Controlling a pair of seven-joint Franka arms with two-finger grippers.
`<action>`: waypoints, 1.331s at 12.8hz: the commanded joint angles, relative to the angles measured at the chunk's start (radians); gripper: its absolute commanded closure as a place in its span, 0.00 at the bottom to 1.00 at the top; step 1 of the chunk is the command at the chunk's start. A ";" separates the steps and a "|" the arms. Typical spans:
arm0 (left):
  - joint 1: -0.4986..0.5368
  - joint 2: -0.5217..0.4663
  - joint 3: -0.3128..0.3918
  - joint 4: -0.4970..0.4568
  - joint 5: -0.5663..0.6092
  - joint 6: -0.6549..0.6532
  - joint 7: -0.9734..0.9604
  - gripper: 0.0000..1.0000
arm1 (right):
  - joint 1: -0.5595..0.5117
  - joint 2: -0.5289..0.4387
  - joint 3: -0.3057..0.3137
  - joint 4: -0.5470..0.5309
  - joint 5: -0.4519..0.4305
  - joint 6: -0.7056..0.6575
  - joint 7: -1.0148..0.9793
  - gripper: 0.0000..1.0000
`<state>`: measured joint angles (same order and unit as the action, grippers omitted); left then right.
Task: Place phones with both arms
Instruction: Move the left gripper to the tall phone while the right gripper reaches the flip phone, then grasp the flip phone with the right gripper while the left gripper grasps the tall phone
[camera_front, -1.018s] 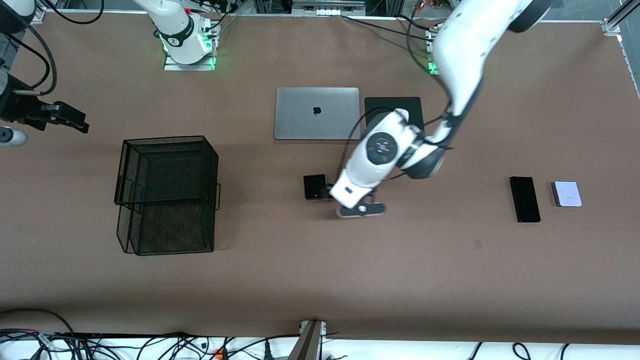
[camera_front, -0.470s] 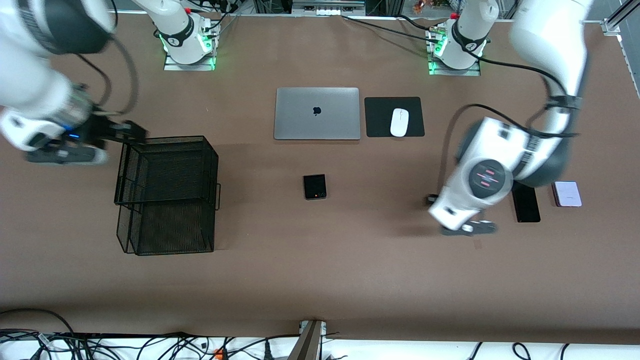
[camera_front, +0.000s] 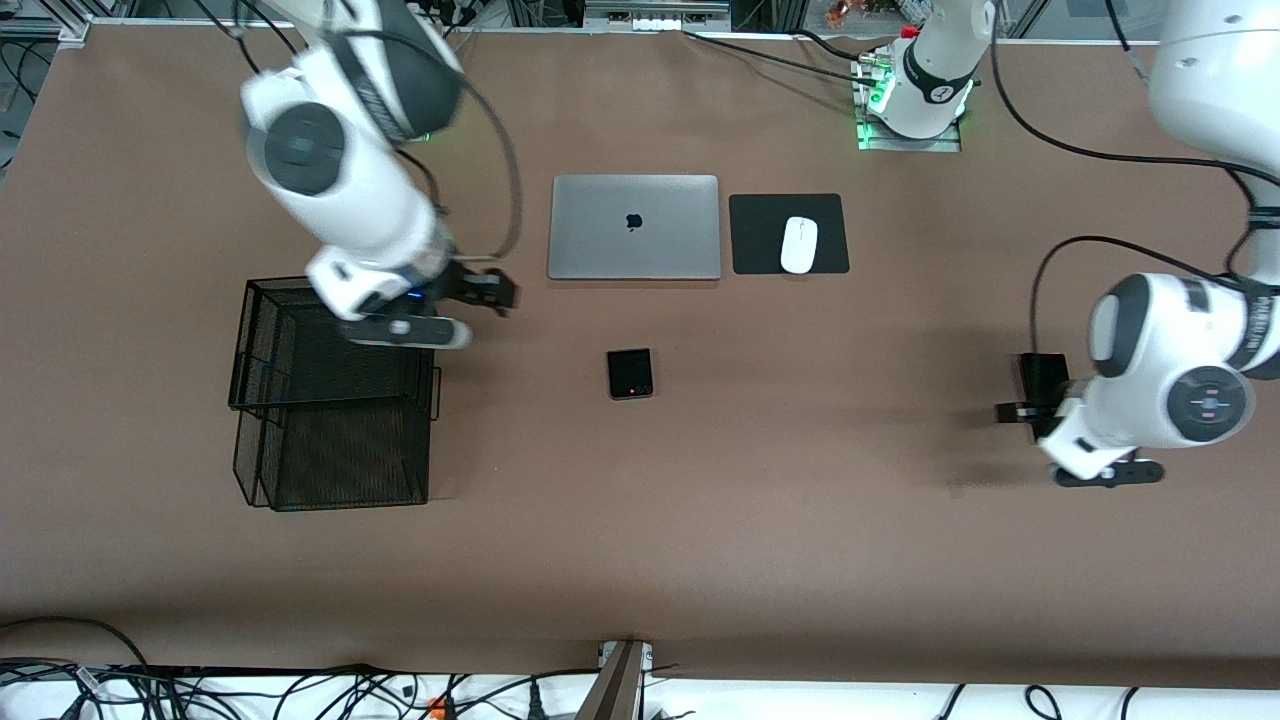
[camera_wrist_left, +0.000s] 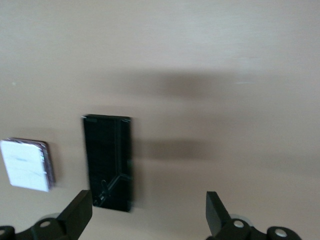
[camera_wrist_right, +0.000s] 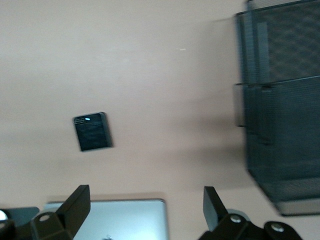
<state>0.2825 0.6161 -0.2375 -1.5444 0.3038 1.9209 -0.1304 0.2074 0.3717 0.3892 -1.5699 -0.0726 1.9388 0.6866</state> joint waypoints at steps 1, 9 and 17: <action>0.088 0.011 -0.020 -0.086 0.043 0.149 0.093 0.00 | 0.105 0.152 0.025 0.100 -0.134 0.063 0.187 0.00; 0.227 0.066 -0.025 -0.289 0.044 0.501 0.176 0.00 | 0.262 0.450 0.020 0.145 -0.413 0.288 0.357 0.00; 0.230 0.025 -0.095 -0.238 0.028 0.341 0.169 0.68 | 0.256 0.569 0.013 0.145 -0.498 0.431 0.352 0.05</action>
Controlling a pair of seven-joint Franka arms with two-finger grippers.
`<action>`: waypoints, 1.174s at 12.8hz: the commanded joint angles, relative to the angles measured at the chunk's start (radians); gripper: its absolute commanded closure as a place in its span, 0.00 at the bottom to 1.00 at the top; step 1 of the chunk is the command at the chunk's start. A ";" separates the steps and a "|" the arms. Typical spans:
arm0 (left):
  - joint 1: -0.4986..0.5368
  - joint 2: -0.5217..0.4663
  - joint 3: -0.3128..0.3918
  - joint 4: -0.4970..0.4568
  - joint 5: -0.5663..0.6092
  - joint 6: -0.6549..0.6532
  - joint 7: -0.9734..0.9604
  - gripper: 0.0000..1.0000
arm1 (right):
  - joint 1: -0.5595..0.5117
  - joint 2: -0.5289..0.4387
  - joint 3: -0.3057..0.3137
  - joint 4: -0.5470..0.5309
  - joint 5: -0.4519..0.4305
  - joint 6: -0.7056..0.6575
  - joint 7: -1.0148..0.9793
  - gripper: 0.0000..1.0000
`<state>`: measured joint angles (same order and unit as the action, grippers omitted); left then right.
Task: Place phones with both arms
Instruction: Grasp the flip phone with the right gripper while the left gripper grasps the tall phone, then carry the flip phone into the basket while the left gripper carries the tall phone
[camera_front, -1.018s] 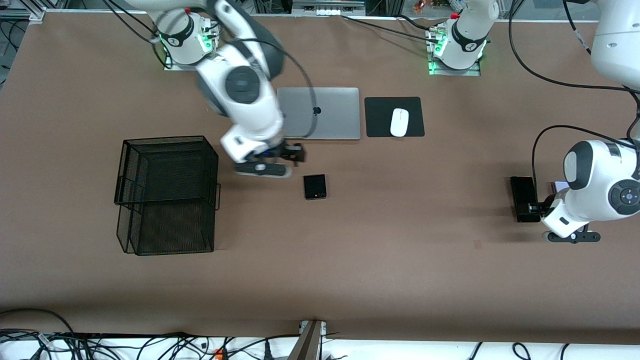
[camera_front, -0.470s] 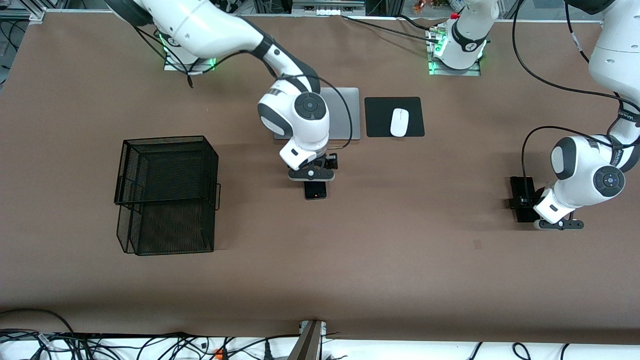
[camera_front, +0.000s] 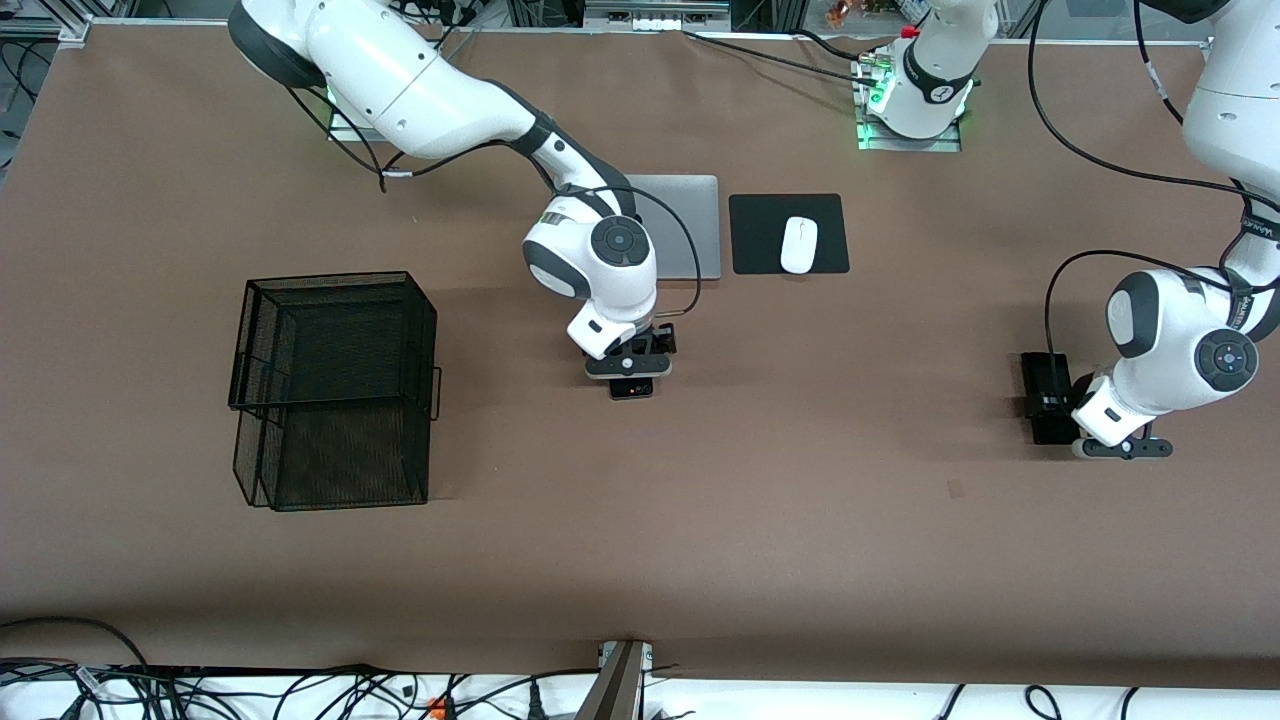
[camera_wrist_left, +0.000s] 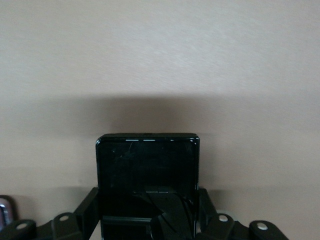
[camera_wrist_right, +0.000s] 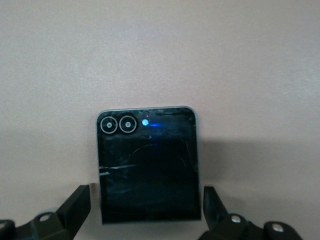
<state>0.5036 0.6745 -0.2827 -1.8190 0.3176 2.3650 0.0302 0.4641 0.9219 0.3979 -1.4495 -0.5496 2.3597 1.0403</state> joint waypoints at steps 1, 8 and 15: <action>0.007 -0.044 -0.082 0.079 0.012 -0.195 0.005 0.70 | -0.001 0.020 0.004 0.024 -0.023 0.009 -0.005 0.38; -0.156 -0.046 -0.207 0.418 -0.060 -0.715 -0.108 0.69 | -0.103 -0.078 0.157 0.211 0.014 -0.394 -0.071 1.00; -0.472 -0.010 -0.205 0.437 -0.359 -0.689 -0.384 0.71 | -0.173 -0.505 -0.265 0.017 0.491 -0.603 -0.692 1.00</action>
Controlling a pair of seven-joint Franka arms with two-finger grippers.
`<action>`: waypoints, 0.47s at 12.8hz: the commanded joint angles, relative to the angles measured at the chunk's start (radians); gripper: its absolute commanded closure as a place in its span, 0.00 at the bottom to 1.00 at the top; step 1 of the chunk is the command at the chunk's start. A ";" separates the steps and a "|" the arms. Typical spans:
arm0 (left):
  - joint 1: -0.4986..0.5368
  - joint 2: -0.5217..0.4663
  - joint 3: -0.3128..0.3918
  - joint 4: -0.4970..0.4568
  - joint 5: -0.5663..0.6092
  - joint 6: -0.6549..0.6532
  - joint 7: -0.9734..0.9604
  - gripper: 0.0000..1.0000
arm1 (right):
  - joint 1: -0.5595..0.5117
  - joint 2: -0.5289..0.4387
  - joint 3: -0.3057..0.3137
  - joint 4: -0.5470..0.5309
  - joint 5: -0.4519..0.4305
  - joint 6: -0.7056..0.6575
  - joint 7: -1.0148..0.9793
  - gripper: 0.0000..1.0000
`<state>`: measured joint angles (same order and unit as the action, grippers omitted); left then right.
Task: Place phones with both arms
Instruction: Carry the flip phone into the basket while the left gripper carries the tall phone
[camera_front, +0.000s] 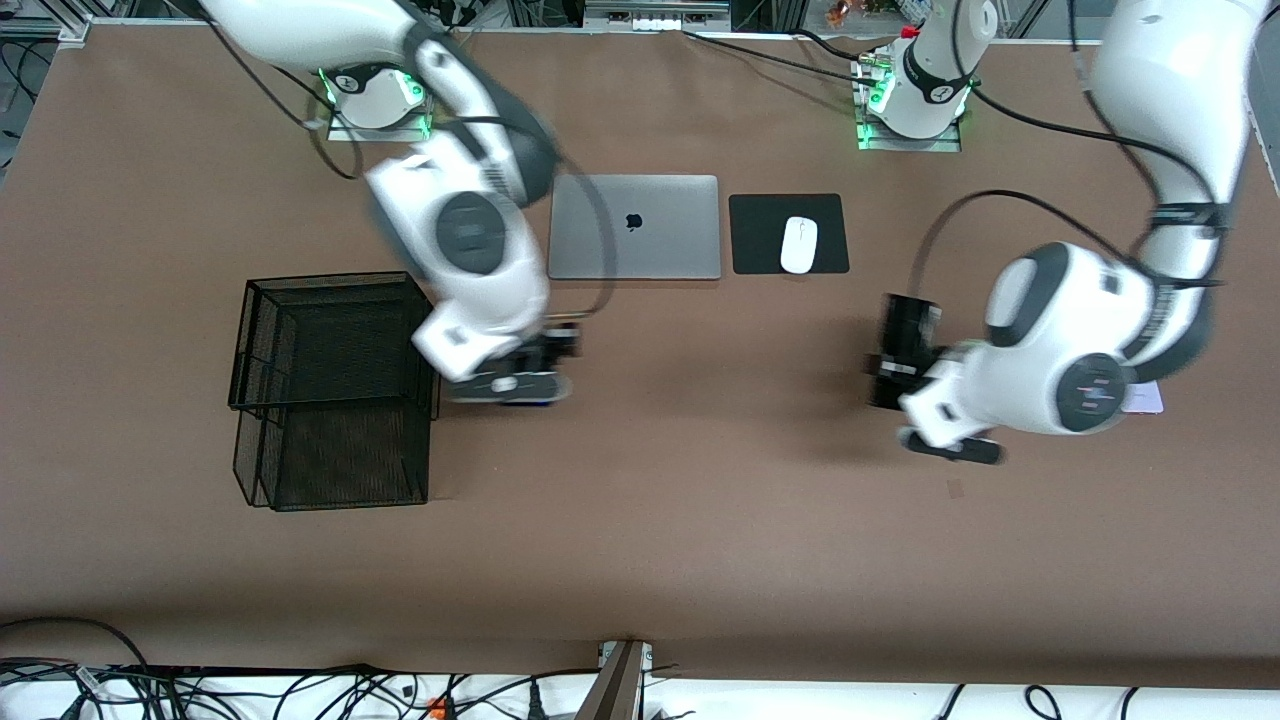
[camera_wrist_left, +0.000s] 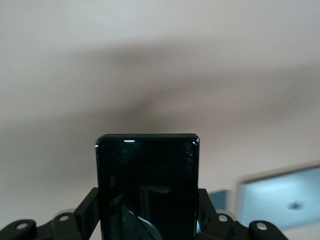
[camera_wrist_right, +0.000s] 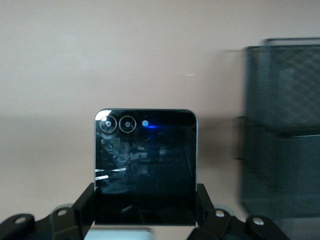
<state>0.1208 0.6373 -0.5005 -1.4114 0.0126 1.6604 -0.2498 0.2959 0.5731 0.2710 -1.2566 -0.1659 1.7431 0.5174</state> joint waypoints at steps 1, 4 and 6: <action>-0.152 0.039 0.016 0.025 -0.046 0.095 -0.132 0.70 | -0.004 -0.217 -0.213 -0.251 0.130 0.022 -0.269 1.00; -0.300 0.116 0.023 0.015 -0.049 0.333 -0.219 0.70 | -0.023 -0.352 -0.372 -0.453 0.150 0.114 -0.488 1.00; -0.363 0.172 0.025 0.006 -0.048 0.483 -0.307 0.70 | -0.050 -0.390 -0.438 -0.587 0.163 0.237 -0.577 1.00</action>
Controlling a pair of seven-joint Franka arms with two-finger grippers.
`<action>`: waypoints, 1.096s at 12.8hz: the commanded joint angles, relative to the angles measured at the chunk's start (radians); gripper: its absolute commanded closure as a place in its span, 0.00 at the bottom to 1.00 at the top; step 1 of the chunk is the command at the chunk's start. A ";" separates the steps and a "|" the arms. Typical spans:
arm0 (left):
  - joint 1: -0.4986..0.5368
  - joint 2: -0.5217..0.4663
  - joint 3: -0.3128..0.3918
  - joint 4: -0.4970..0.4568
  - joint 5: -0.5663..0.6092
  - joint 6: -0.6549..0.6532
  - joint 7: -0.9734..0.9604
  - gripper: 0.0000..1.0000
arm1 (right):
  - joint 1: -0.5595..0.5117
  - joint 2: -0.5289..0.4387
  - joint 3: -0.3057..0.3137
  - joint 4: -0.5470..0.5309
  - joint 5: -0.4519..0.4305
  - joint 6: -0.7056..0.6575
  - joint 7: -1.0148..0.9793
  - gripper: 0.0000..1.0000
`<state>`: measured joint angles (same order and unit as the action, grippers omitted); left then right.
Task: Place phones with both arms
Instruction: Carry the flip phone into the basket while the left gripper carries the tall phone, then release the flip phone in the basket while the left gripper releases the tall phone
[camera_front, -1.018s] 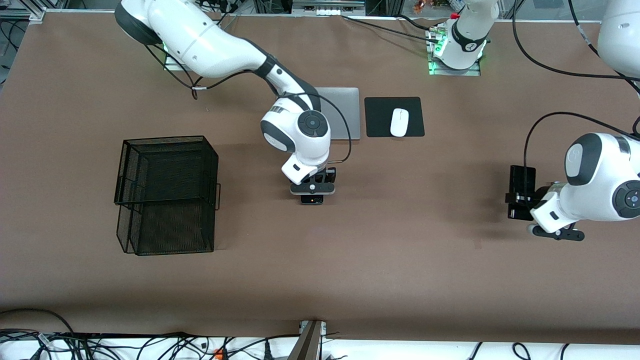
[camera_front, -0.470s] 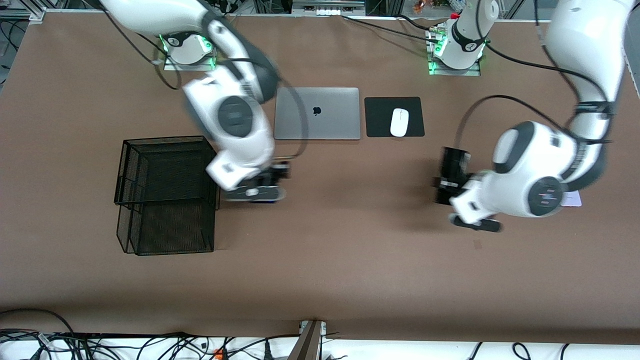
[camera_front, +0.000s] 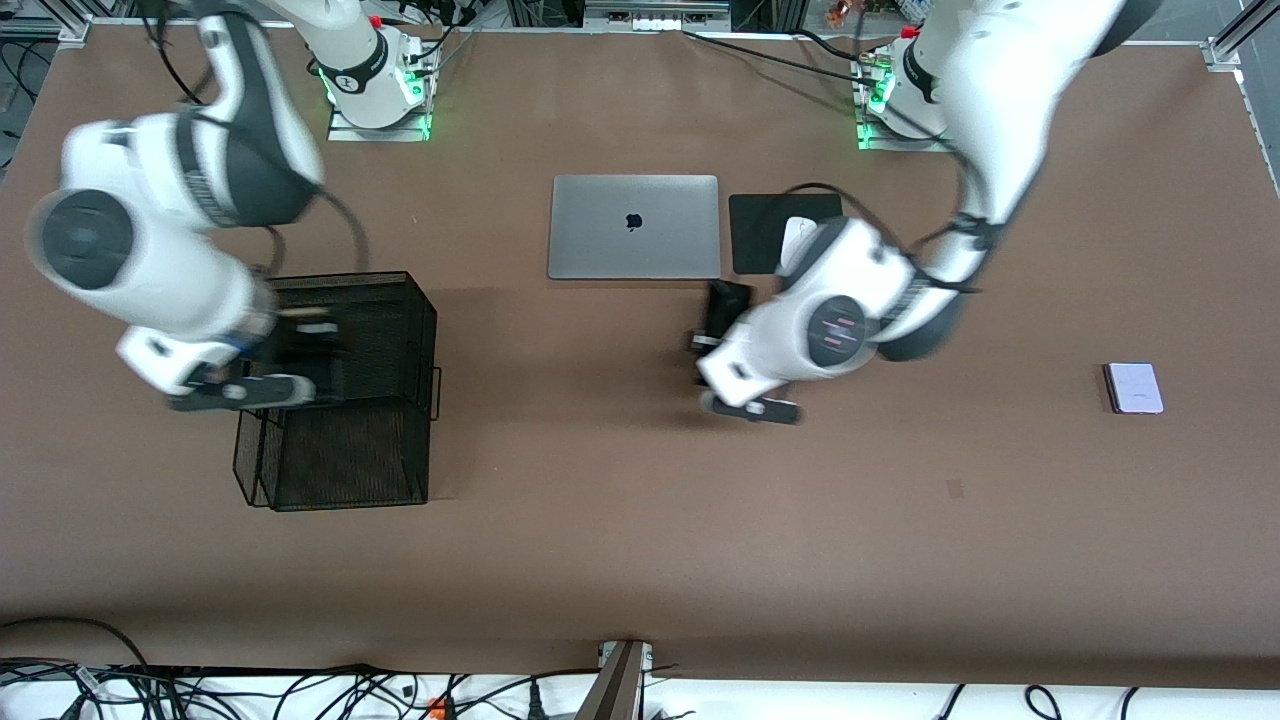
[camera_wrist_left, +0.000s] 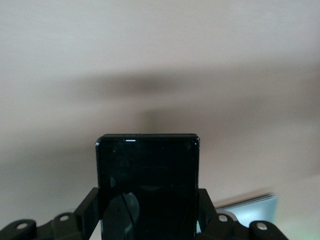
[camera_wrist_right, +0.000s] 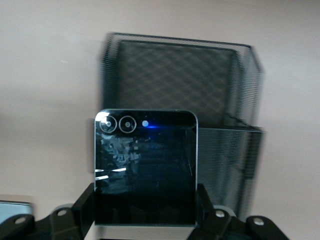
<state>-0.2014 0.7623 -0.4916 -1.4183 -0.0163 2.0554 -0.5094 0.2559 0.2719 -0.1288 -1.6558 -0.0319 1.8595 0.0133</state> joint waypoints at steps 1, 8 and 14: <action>-0.074 0.076 0.021 0.013 -0.019 0.154 -0.079 0.70 | -0.021 -0.095 -0.064 -0.252 0.042 0.182 -0.102 1.00; -0.204 0.155 0.102 0.007 -0.019 0.344 -0.172 0.00 | -0.070 -0.025 -0.091 -0.397 0.133 0.372 -0.147 0.08; -0.052 -0.085 0.134 0.013 0.019 -0.129 -0.138 0.00 | -0.072 -0.023 -0.086 -0.156 0.145 0.138 -0.115 0.00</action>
<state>-0.3242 0.8030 -0.3608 -1.3679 -0.0134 2.0878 -0.6765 0.1958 0.2507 -0.2243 -1.9220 0.0968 2.1124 -0.1180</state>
